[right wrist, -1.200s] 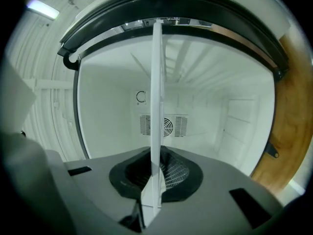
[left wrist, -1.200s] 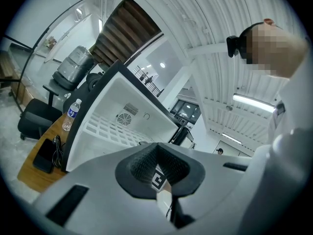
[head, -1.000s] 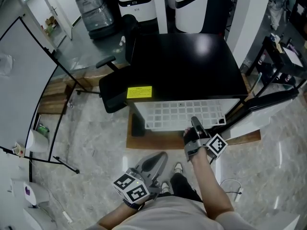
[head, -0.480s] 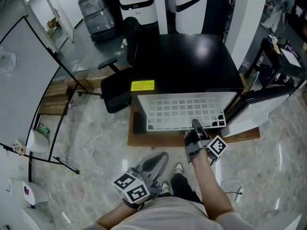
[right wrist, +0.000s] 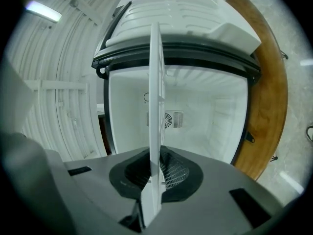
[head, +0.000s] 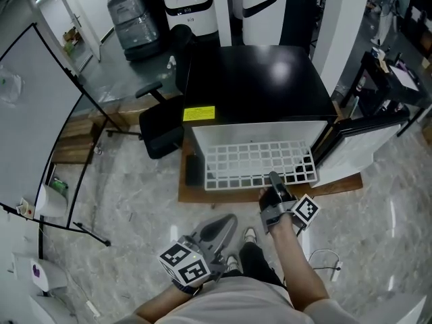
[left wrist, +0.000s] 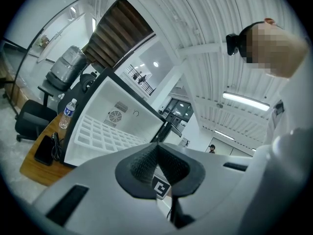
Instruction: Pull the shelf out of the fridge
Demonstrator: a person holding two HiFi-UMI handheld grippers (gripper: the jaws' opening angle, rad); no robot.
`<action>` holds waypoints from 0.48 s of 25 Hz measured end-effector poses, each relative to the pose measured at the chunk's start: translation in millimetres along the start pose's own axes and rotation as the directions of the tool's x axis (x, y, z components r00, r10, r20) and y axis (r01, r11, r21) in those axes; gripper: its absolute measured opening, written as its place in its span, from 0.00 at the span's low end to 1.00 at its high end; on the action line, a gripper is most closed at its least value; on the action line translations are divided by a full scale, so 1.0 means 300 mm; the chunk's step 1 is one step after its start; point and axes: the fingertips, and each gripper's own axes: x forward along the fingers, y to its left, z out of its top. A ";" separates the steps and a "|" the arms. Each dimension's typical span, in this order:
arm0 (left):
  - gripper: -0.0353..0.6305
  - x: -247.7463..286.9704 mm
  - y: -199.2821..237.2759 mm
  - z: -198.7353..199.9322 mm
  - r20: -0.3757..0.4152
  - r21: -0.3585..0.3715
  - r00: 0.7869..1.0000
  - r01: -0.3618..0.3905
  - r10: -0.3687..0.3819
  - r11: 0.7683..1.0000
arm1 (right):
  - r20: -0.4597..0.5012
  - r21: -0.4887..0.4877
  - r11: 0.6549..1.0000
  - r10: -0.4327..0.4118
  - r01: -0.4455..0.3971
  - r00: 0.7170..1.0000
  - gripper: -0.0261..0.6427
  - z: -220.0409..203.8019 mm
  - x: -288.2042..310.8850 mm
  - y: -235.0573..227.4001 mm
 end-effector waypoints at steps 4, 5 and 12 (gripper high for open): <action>0.06 -0.004 -0.017 -0.009 -0.002 0.002 1.000 0.017 -0.017 1.000 | 0.001 0.000 1.000 0.014 -0.014 1.000 0.10 -0.007 -0.030 0.018; 0.06 -0.009 -0.021 -0.013 -0.004 0.002 1.000 0.021 -0.021 1.000 | -0.003 -0.009 1.000 0.017 -0.017 1.000 0.10 -0.016 -0.046 0.020; 0.06 -0.046 -0.081 -0.051 -0.017 -0.010 0.998 0.062 -0.062 0.998 | -0.049 -0.014 1.000 0.019 -0.020 0.999 0.10 -0.122 -0.171 0.038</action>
